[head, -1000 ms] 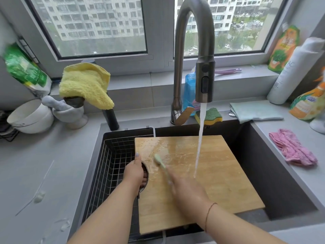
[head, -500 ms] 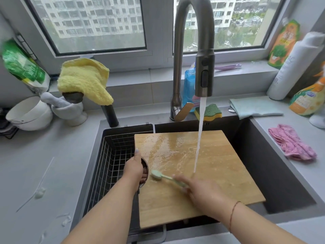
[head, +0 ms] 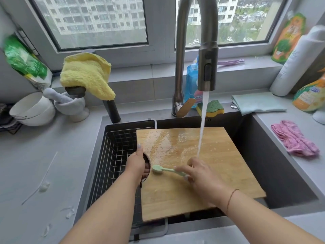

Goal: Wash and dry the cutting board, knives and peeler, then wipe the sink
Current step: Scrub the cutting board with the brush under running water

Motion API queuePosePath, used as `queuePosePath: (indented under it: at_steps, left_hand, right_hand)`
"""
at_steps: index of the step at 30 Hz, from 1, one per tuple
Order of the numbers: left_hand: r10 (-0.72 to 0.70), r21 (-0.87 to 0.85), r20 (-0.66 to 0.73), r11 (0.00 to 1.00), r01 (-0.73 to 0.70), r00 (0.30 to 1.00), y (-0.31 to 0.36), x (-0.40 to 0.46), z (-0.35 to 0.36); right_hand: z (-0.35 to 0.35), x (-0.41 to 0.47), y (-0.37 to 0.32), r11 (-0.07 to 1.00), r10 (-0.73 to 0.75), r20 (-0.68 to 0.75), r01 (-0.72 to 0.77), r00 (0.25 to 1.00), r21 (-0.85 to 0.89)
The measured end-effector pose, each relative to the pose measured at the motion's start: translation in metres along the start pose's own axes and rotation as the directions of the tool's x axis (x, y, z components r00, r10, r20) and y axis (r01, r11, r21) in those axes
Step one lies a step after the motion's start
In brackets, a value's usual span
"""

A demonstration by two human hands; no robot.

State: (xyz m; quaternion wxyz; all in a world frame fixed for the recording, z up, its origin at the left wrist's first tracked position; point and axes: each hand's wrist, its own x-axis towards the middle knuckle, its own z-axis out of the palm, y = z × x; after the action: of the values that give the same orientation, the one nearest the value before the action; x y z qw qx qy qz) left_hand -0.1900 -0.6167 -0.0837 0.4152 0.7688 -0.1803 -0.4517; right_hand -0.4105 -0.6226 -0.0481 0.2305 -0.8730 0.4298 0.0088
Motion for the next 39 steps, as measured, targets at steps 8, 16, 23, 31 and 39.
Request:
queuePosePath:
  at_steps: [8, 16, 23, 31, 39]
  left_hand:
    - [-0.008, -0.023, 0.009, 1.0, 0.008, 1.0, -0.002, -0.002, -0.001]
    - [-0.023, -0.025, 0.009, 0.999, 0.023, 1.0, 0.001, -0.005, 0.0]
    - [-0.019, -0.02, 0.012, 1.0, 0.02, 1.0, 0.002, -0.006, 0.0]
    - [-0.034, -0.015, 0.025, 0.999, 0.034, 0.999, 0.004, -0.007, 0.0]
    - [-0.019, 0.0, 0.009, 1.0, 0.019, 1.0, 0.003, -0.008, -0.001]
  right_hand:
    - [0.0, -0.004, 0.016, 0.998, -0.033, 0.072, 0.029, 0.997, 0.046]
    - [-0.001, 0.001, -0.003, 0.984, -0.168, 0.169, 0.156, 0.971, 0.084]
    - [-0.003, 0.01, -0.009, 0.986, -0.17, 0.082, 0.169, 0.982, 0.013]
    - [-0.006, 0.002, 0.016, 0.993, -0.107, 0.081, 0.111, 0.991, -0.046]
    - [-0.006, -0.015, 0.002, 0.951, -0.252, 0.217, 0.283, 0.943, -0.128]
